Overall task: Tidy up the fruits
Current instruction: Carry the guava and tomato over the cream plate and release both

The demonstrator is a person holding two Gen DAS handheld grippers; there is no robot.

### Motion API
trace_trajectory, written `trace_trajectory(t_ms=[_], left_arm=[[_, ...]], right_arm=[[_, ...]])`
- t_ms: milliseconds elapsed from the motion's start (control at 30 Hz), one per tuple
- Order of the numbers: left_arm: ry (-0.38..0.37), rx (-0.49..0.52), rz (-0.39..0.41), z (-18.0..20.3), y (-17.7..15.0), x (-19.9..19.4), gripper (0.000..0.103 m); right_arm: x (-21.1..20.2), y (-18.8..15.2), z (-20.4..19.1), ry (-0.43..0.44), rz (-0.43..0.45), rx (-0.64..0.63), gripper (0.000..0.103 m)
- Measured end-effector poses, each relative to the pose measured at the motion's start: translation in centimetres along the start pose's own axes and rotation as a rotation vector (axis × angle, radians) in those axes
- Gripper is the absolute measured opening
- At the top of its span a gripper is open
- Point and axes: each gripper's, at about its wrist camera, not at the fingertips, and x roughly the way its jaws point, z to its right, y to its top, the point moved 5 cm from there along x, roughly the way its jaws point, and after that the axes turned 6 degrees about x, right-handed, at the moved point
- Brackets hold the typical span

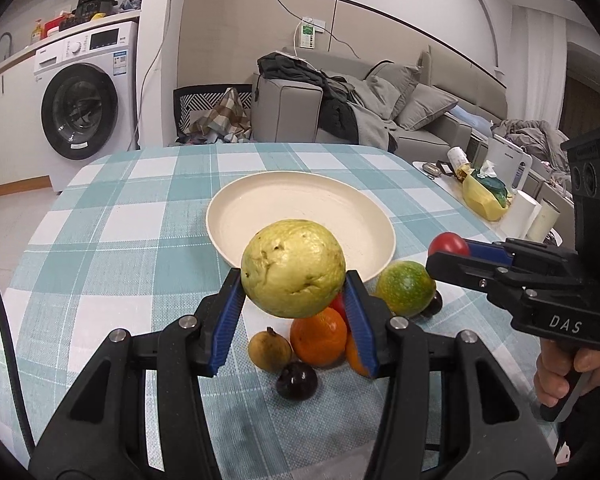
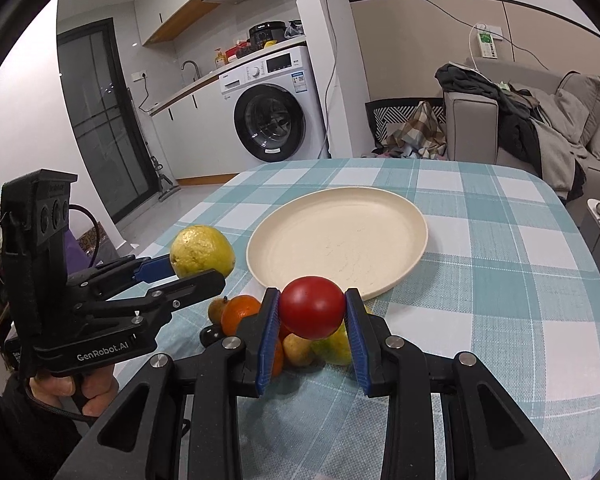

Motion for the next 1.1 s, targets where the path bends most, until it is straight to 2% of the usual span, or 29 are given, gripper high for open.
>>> trace_trajectory(t_ms=[533,1100], left_arm=[[0.009,0.028,-0.033,-0.1,1.2,4.1,0.047],[0.016,0.007,-0.078,-0.7,1.6,6.9,0.047]], right_arm=[[2.8,1.3,0.7,-0.034,-0.046,0.001,0.033],[5.8,2.4,2.4,-0.07,-0.111,0.022,0.033]])
